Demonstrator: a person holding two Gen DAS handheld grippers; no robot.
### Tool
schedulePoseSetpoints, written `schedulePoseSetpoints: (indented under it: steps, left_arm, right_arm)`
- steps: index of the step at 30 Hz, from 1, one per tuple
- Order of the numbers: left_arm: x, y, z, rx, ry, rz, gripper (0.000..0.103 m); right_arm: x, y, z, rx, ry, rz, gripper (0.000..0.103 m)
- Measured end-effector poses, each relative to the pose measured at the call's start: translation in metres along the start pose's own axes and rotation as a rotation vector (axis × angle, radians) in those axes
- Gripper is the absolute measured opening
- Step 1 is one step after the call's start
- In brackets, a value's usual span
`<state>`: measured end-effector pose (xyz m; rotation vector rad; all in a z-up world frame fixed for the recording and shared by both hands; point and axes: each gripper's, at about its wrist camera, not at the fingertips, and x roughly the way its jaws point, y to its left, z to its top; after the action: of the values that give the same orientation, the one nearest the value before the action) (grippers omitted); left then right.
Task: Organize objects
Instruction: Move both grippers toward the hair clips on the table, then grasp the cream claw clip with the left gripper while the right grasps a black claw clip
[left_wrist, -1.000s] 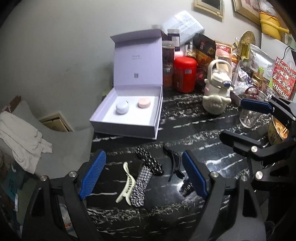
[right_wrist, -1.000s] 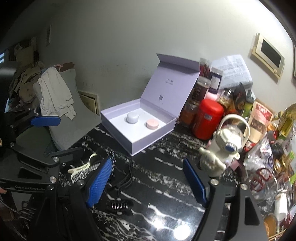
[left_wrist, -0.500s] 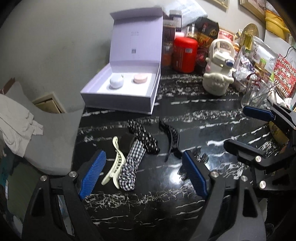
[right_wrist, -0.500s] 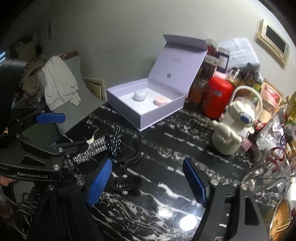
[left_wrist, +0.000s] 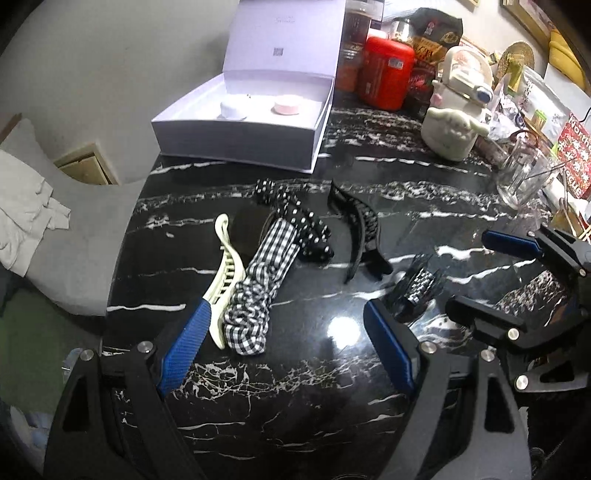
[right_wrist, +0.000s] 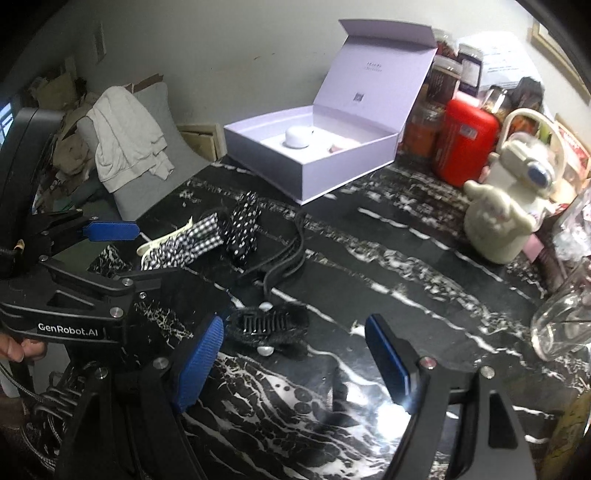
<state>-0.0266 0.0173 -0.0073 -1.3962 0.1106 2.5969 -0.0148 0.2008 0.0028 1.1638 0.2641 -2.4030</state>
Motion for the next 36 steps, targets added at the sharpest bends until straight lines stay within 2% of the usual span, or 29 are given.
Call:
schedulePoseSetpoints:
  steps: [7, 10, 15, 17, 20, 25, 32, 36]
  left_arm:
    - [0.012, 0.015, -0.013, -0.054, 0.007, -0.077, 0.084]
    - [0.012, 0.020, -0.014, -0.064, -0.017, -0.052, 0.084]
    - [0.010, 0.026, -0.012, -0.084, -0.050, -0.090, 0.082]
    - [0.009, 0.026, -0.011, -0.069, -0.058, -0.066, 0.081]
    - [0.003, 0.028, -0.009, -0.032, -0.077, 0.023, 0.081]
    - [-0.001, 0.045, -0.004, -0.087, -0.113, 0.122, 0.081]
    - [0.011, 0.059, -0.001, -0.121, -0.085, 0.160, 0.072]
    - [0.020, 0.062, 0.004, -0.114, -0.052, 0.183, 0.062]
  right_arm:
    - [0.019, 0.005, -0.007, -0.006, 0.043, 0.004, 0.080]
    - [0.026, 0.008, -0.006, -0.016, 0.053, 0.010, 0.080]
    - [0.035, 0.010, -0.004, -0.021, 0.061, 0.031, 0.080]
    - [0.037, 0.009, -0.003, -0.017, 0.063, 0.035, 0.080]
    - [0.039, 0.007, -0.002, -0.008, 0.058, 0.040, 0.080]
    - [0.042, 0.006, 0.004, 0.012, 0.040, 0.030, 0.080]
    - [0.047, 0.004, 0.009, 0.011, 0.044, 0.019, 0.080]
    - [0.047, 0.005, 0.010, 0.006, 0.050, 0.010, 0.080]
